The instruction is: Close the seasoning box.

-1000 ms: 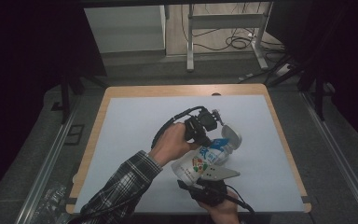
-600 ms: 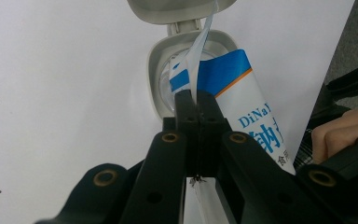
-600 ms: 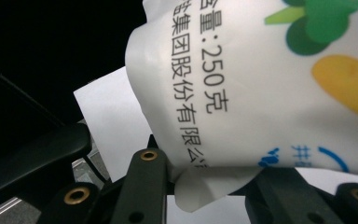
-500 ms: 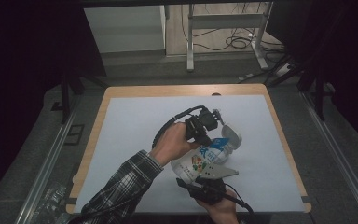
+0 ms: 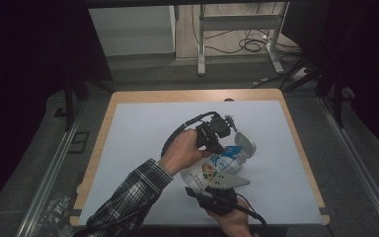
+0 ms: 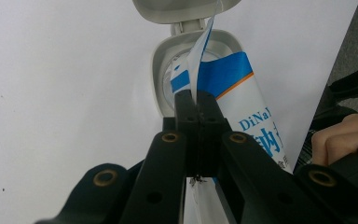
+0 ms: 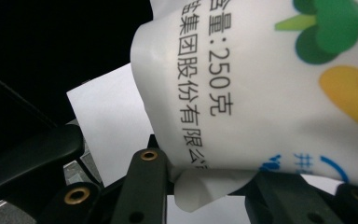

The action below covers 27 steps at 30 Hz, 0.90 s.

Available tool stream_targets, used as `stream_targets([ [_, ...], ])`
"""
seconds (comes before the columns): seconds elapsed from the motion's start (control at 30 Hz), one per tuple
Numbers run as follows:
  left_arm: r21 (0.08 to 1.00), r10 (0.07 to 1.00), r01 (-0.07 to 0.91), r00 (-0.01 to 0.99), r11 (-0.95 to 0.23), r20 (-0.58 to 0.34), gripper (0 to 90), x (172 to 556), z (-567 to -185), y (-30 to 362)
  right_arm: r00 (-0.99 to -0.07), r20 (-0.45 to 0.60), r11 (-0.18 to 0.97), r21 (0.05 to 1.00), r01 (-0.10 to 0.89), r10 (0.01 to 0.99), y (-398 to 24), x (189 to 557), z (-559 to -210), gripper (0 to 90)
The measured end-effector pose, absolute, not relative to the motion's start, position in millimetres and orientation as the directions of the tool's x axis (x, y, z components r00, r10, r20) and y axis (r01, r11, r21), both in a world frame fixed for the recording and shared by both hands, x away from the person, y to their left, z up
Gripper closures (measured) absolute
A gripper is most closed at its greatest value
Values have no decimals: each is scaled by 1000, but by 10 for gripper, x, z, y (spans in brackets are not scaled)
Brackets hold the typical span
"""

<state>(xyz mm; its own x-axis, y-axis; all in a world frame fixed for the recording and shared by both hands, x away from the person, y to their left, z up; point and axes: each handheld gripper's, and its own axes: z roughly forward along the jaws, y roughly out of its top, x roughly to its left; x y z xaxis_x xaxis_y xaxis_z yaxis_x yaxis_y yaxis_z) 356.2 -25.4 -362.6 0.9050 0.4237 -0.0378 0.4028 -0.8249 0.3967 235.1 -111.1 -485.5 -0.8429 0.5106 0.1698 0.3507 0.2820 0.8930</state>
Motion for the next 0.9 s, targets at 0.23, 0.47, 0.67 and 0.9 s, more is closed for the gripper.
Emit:
stream_targets([
  [0.23, 391, 420, 400, 907, -829, -36, 900, 3568, -3623, -271, -845, 167, 279, 897, 344, 508, -1110, 2358, -4844, 742],
  [0.47, 388, 423, 402, 906, -830, -34, 900, 3570, -3620, -282, -846, 170, 277, 897, 345, 505, -1107, 2361, -4830, 743],
  [0.67, 385, 420, 399, 907, -833, -30, 900, 3576, -3619, -292, -847, 169, 275, 898, 343, 504, -1109, 2367, -4826, 743],
  [0.9, 385, 423, 401, 906, -831, -31, 900, 3576, -3620, -288, -847, 168, 275, 899, 341, 504, -1108, 2367, -4826, 743],
])
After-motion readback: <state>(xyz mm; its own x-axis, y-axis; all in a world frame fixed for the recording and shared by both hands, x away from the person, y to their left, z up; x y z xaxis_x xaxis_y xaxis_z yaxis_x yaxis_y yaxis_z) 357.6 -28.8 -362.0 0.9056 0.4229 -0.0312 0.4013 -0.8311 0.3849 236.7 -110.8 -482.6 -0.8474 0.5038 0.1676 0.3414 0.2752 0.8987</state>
